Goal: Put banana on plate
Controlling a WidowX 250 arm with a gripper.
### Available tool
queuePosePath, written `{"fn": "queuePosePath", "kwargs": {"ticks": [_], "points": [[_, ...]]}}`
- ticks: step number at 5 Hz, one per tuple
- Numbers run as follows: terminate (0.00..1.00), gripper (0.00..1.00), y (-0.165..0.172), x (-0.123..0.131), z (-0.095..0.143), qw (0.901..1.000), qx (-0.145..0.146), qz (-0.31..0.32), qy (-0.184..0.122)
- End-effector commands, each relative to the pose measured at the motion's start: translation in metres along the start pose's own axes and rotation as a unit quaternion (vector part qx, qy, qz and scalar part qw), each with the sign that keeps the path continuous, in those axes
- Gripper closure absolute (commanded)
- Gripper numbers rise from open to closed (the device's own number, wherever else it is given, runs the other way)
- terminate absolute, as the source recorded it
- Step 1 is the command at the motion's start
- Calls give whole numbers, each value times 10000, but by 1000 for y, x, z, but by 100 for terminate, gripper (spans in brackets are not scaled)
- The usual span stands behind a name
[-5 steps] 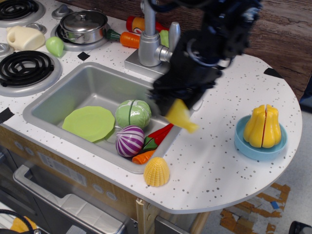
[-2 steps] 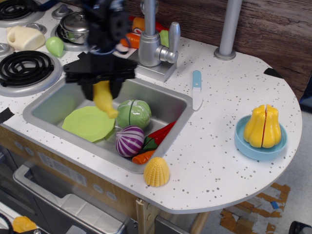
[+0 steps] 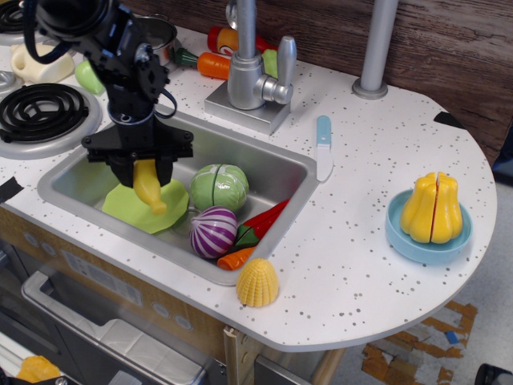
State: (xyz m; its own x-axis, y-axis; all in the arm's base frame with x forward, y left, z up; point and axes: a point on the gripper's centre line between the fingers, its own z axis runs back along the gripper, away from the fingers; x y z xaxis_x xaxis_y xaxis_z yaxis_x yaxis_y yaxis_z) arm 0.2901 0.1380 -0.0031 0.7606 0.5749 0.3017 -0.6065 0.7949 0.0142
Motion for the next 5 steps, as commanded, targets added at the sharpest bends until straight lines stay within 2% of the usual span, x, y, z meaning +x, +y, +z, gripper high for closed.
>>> {"fn": "queuePosePath", "kwargs": {"ticks": [1,2,4,5], "points": [[0,100,22,20,-16,9992,-132,-192,-336],[0,0,25,22,-30,9978,-453,-234,-413],[0,0,25,22,-30,9978,-453,-234,-413],[100,0,25,22,-30,9978,-453,-234,-413]]}}
